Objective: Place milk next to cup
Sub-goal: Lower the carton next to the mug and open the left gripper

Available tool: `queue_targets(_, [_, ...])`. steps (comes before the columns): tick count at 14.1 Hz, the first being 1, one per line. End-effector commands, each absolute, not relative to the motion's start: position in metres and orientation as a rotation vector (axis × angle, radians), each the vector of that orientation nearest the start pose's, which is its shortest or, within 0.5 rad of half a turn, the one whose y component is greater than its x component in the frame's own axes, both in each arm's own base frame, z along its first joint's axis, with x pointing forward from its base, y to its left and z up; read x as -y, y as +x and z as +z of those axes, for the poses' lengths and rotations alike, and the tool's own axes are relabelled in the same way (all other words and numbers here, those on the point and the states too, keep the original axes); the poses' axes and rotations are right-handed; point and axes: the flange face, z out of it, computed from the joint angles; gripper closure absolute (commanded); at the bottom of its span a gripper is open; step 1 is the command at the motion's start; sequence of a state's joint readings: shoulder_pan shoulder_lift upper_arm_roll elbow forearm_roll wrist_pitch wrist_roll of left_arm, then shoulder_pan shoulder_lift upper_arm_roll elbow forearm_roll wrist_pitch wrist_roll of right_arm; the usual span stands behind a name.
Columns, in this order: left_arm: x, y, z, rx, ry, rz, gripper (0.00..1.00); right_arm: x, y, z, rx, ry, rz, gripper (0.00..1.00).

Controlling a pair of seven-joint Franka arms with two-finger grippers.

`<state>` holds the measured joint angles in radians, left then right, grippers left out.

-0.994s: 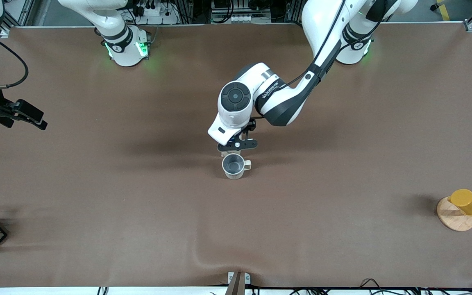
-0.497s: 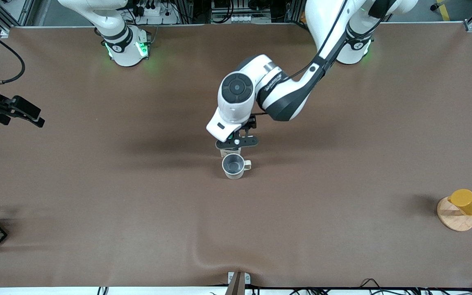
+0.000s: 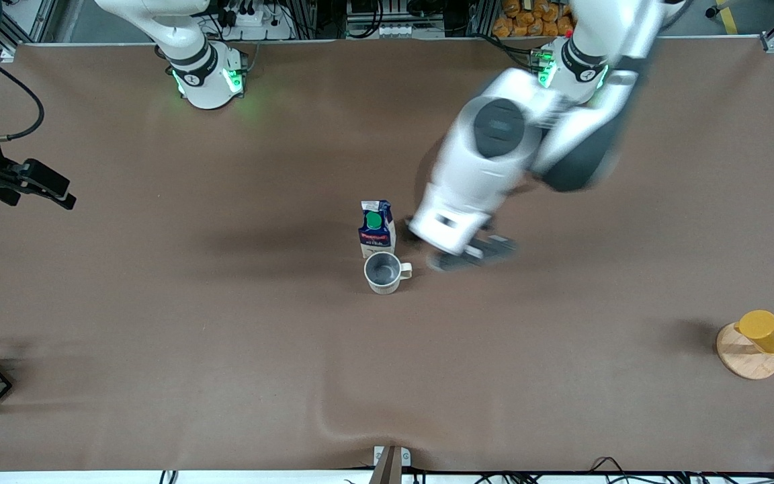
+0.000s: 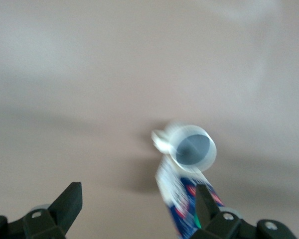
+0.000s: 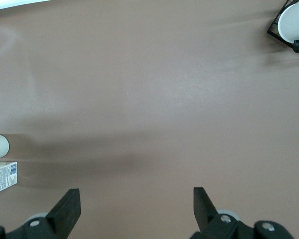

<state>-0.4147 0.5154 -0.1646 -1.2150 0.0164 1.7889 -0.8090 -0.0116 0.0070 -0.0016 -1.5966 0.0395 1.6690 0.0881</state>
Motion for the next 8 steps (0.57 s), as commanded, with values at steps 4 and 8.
queue_targets(4, [0.187,0.626,0.57,0.242,-3.148,0.027,0.0,0.003,0.568,0.618,-0.176,-3.108,-0.087,0.0])
queue_targets(8, [0.082,0.604,0.612,0.091,-3.129,0.079,0.0,0.003,0.568,0.618,-0.174,-3.108,-0.089,0.0])
